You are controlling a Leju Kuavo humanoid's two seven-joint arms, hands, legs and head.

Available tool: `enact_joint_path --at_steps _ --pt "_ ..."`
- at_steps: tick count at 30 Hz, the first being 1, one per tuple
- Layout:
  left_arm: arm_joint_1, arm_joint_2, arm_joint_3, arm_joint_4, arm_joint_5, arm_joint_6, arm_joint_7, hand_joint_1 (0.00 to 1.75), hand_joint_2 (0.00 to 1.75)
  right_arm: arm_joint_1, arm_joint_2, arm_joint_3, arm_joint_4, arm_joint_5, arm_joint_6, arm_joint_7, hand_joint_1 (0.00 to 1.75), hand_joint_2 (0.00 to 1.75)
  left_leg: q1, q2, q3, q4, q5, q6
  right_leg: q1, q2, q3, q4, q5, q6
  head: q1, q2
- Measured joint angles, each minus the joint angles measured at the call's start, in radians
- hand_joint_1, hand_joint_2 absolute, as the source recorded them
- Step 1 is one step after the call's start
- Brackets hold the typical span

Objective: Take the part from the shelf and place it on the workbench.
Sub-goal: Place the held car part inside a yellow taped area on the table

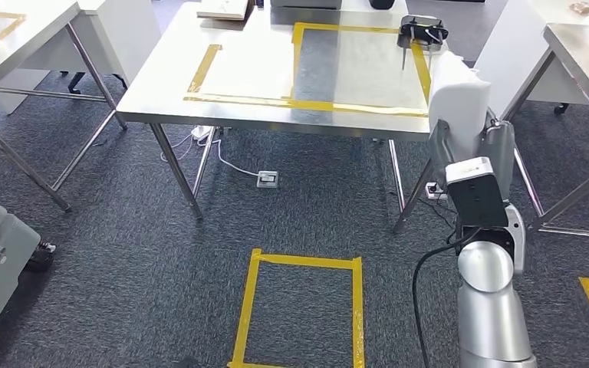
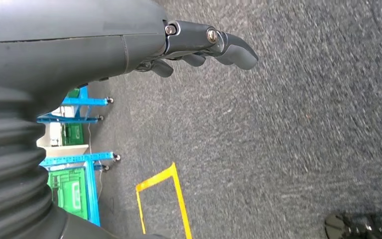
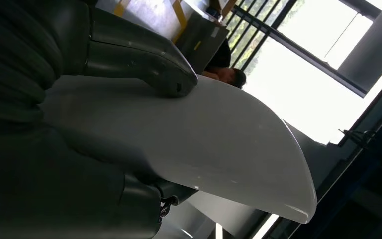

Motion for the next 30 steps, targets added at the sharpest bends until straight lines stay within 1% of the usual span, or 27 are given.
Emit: enact_joint_path --at_steps 2,3,4,5,6,7,8,9,11,12,13,14,15,16,17,18,19,20,21,22,23,24,25,27,28,29,30 --pt "0.003 -0.001 -0.001 0.001 -0.001 0.006 -0.004 0.0 1.75 -0.011 -0.017 0.017 0.003 -0.022 -0.005 0.003 1.75 1.75 0.008 0.014 0.005 -0.014 0.006 0.007 -0.002 -0.029 -0.075 0.152 -0.062 0.005 0.004 0.0" --pt "0.004 -0.001 -0.001 0.001 -0.002 0.006 -0.005 0.0 1.75 -0.011 -0.023 0.023 0.005 -0.031 -0.006 0.004 1.75 1.75 0.009 0.018 0.005 -0.012 0.004 0.004 -0.006 -0.034 -0.097 0.196 -0.072 0.009 0.004 0.0" --pt "0.005 -0.001 -0.001 0.002 -0.002 0.002 -0.006 0.0 1.75 -0.01 -0.027 0.025 0.006 -0.035 -0.007 0.003 1.75 1.75 0.012 0.02 0.005 -0.009 0.001 -0.002 -0.009 -0.037 -0.077 0.154 -0.044 0.011 0.004 0.0" --pt "0.005 -0.001 -0.001 0.002 -0.003 -0.002 -0.006 0.0 1.75 -0.009 -0.031 0.026 0.007 -0.041 -0.007 0.001 1.75 1.75 0.016 0.022 0.005 -0.003 -0.004 -0.01 -0.012 -0.042 -0.041 0.084 -0.011 0.013 0.004 0.0" --pt "0.005 0.001 -0.001 0.002 -0.003 -0.007 -0.007 0.0 1.75 -0.009 -0.034 0.026 0.008 -0.048 -0.008 -0.002 1.75 1.75 0.018 0.023 0.004 0.003 -0.009 -0.019 -0.011 -0.045 -0.008 0.022 0.01 0.014 0.005 0.0" --pt "0.004 0.003 -0.001 0.002 -0.003 -0.009 -0.007 0.0 1.75 -0.008 -0.037 0.027 0.009 -0.054 -0.009 -0.005 1.75 1.75 0.018 0.023 0.003 0.009 -0.015 -0.029 -0.011 -0.046 0.017 -0.026 0.023 0.01 0.005 0.0" --pt "0.004 0.005 -0.001 0.002 -0.003 -0.009 -0.007 0.0 1.75 -0.005 -0.039 0.028 0.01 -0.06 -0.01 -0.007 1.75 1.75 0.018 0.023 0.003 0.012 -0.018 -0.037 -0.008 -0.046 0.028 -0.049 0.024 0.004 0.006 0.0" --pt "0.004 0.007 -0.002 0.002 -0.004 -0.006 -0.007 0.0 1.75 -0.002 -0.042 0.028 0.011 -0.065 -0.011 -0.01 1.75 1.75 0.017 0.024 0.004 0.011 -0.02 -0.045 -0.004 -0.043 0.028 -0.049 0.018 -0.005 0.006 0.0" --pt "0.004 0.006 -0.002 0.002 -0.005 0.001 -0.007 0.0 1.75 0.005 -0.046 0.029 0.013 -0.071 -0.014 -0.014 1.75 1.75 0.019 0.024 0.01 0.005 -0.022 -0.058 -0.004 -0.039 0.029 -0.051 0.017 -0.023 0.006 0.0" --pt "0.004 0.006 -0.002 0.002 -0.005 0.004 -0.006 0.0 1.75 0.007 -0.048 0.03 0.014 -0.073 -0.015 -0.016 1.75 1.75 0.02 0.023 0.007 0.013 -0.029 -0.063 -0.005 -0.038 0.032 -0.052 0.016 -0.031 0.005 0.0" --pt "0.003 0.006 -0.002 0.003 -0.005 0.006 -0.006 0.0 1.75 0.008 -0.048 0.031 0.014 -0.074 -0.016 -0.018 1.75 1.75 0.02 0.022 -0.005 0.039 -0.044 -0.067 -0.007 -0.037 0.035 -0.054 0.015 -0.038 0.003 0.0" --pt "0.003 0.006 -0.002 0.003 -0.006 0.007 -0.005 0.0 1.75 0.01 -0.048 0.032 0.015 -0.074 -0.017 -0.019 1.75 1.75 0.02 0.02 -0.03 0.088 -0.068 -0.068 -0.007 -0.037 0.038 -0.055 0.014 -0.044 0.001 0.0" --pt "0.003 0.007 -0.002 0.004 -0.005 0.006 -0.005 0.0 1.75 0.012 -0.048 0.034 0.016 -0.074 -0.017 -0.02 1.75 1.75 0.019 0.018 -0.067 0.157 -0.097 -0.068 -0.005 -0.036 0.04 -0.055 0.011 -0.049 0.0 0.0" --pt "0.004 0.007 -0.002 0.004 -0.005 0.006 -0.005 0.0 1.75 0.015 -0.048 0.036 0.017 -0.074 -0.017 -0.02 1.75 1.75 0.018 0.017 -0.108 0.228 -0.12 -0.068 -0.002 -0.035 0.041 -0.055 0.009 -0.053 -0.002 0.0" --pt "0.005 0.008 -0.002 0.004 -0.005 0.006 -0.005 0.0 1.75 0.018 -0.048 0.039 0.02 -0.075 -0.017 -0.02 1.75 1.75 0.018 0.016 -0.14 0.279 -0.129 -0.067 0.0 -0.034 0.043 -0.055 0.006 -0.055 -0.002 0.0" --pt "0.008 0.009 -0.002 0.004 -0.005 0.006 -0.005 0.0 1.75 0.02 -0.048 0.041 0.022 -0.076 -0.015 -0.021 1.75 1.75 0.017 0.016 -0.156 0.295 -0.118 -0.064 0.003 -0.032 0.046 -0.054 0.004 -0.057 -0.002 0.0" --pt "0.01 0.009 -0.002 0.004 -0.004 0.008 -0.006 0.0 1.75 0.022 -0.047 0.042 0.024 -0.079 -0.011 -0.022 1.75 1.75 0.016 0.015 -0.151 0.267 -0.086 -0.06 0.005 -0.029 0.05 -0.054 0.001 -0.057 -0.002 0.0" --pt "0.012 0.009 -0.002 0.004 -0.003 0.009 -0.007 0.0 1.75 0.023 -0.047 0.043 0.025 -0.084 -0.005 -0.023 1.75 1.75 0.014 0.014 -0.126 0.204 -0.043 -0.054 0.005 -0.027 0.057 -0.054 -0.003 -0.056 -0.002 0.0" --pt "0.015 0.009 -0.002 0.004 -0.001 0.01 -0.009 0.0 1.75 0.023 -0.046 0.045 0.027 -0.09 0.003 -0.025 1.75 1.75 0.011 0.012 -0.095 0.134 -0.008 -0.048 0.006 -0.026 0.063 -0.054 -0.008 -0.053 -0.002 0.0" --pt "0.016 0.01 -0.002 0.004 0.002 0.011 -0.012 0.0 1.75 0.022 -0.045 0.048 0.03 -0.095 0.01 -0.026 1.75 1.75 0.008 0.01 -0.067 0.071 0.015 -0.043 0.008 -0.024 0.066 -0.053 -0.012 -0.05 -0.002 0.0" --pt "0.016 0.01 -0.002 0.004 0.004 0.011 -0.014 0.0 1.75 0.021 -0.045 0.052 0.034 -0.097 0.016 -0.027 1.75 1.75 0.005 0.008 -0.049 0.032 0.024 -0.039 0.009 -0.023 0.068 -0.054 -0.014 -0.045 -0.001 0.0" --pt "0.017 0.011 -0.002 0.005 0.005 0.012 -0.016 0.0 1.75 0.02 -0.044 0.056 0.038 -0.098 0.02 -0.028 1.75 1.75 0.003 0.006 -0.041 0.018 0.02 -0.036 0.01 -0.022 0.068 -0.055 -0.015 -0.039 -0.001 0.0" --pt "0.017 0.01 -0.002 0.005 0.007 0.012 -0.017 0.0 1.75 0.02 -0.043 0.06 0.043 -0.099 0.024 -0.029 1.75 1.75 0.001 0.006 -0.039 0.014 0.018 -0.033 0.01 -0.021 0.068 -0.058 -0.015 -0.033 0.0 0.0" --pt "0.021 0.01 -0.002 0.005 0.013 0.016 -0.017 0.0 1.75 0.019 -0.04 0.065 0.051 -0.103 0.033 -0.032 1.75 1.75 0.004 0.007 -0.033 0.007 0.02 -0.021 0.008 -0.024 0.068 -0.055 -0.02 -0.021 0.0 0.0" --pt "0.023 0.011 -0.002 0.005 0.016 0.018 -0.017 0.0 1.75 0.016 -0.037 0.068 0.055 -0.105 0.039 -0.034 1.75 1.75 0.007 0.007 -0.029 0.002 0.02 -0.014 0.008 -0.028 0.058 -0.034 -0.033 -0.016 0.001 0.0" --pt "0.025 0.011 -0.002 0.005 0.019 0.019 -0.018 0.0 1.75 0.013 -0.035 0.071 0.06 -0.107 0.044 -0.035 1.75 1.75 0.009 0.008 -0.024 -0.002 0.02 -0.009 0.007 -0.031 0.037 0.009 -0.053 -0.011 0.002 0.0" --pt "0.026 0.012 -0.002 0.005 0.021 0.02 -0.019 0.0 1.75 0.01 -0.032 0.073 0.065 -0.108 0.049 -0.036 1.75 1.75 0.009 0.009 -0.022 -0.003 0.018 -0.004 0.007 -0.034 0.004 0.072 -0.079 -0.008 0.003 0.0"
